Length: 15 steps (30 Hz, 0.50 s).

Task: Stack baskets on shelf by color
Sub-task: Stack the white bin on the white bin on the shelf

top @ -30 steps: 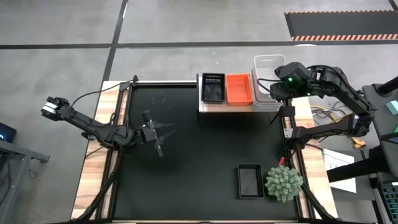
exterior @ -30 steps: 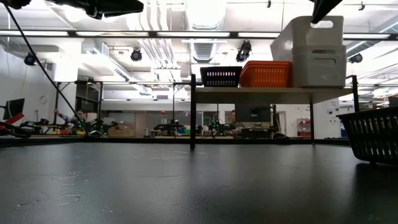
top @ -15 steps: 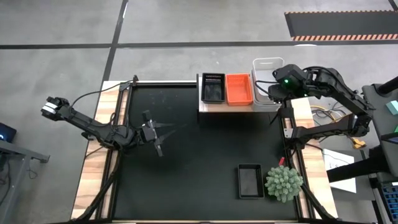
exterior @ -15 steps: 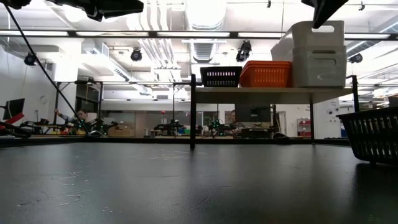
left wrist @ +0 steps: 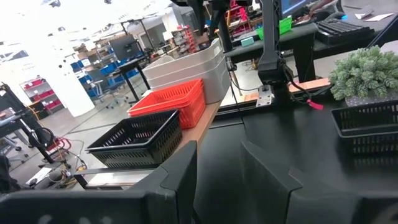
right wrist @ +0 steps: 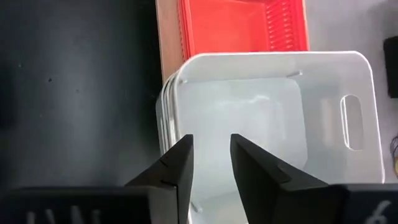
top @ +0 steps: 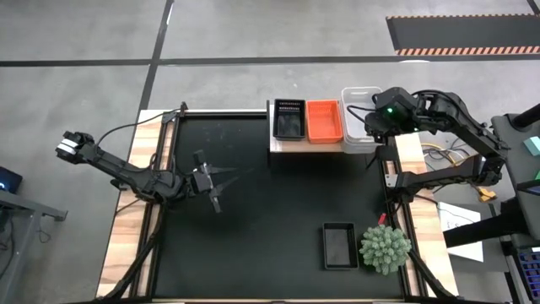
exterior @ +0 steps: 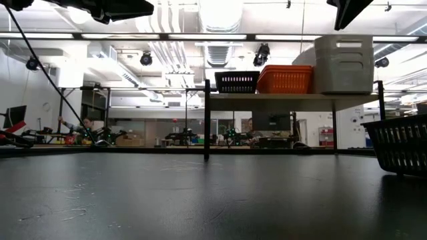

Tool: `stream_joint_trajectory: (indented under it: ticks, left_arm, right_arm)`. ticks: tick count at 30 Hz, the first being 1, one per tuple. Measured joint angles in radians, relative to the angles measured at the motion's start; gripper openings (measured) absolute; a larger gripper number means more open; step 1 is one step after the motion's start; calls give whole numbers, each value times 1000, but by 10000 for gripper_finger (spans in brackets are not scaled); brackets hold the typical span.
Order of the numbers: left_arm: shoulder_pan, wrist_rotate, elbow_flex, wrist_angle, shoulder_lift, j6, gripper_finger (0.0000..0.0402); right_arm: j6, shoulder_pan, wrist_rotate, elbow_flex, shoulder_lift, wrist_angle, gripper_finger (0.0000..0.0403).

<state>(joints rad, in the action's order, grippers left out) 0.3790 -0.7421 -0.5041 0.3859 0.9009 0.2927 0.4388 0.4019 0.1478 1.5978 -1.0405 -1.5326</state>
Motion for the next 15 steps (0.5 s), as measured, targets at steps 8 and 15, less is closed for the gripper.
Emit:
stream_joint_trajectory:
  ticks: [8,15]
  left_arm:
    - [0,0,2,10,1,-11,106]
    - [0,0,0,29,20,-25,106]
  right_arm:
    - [-100,-2,-251,-4,2,13,87]
    - [-166,-59,-439,-146,52,109,50]
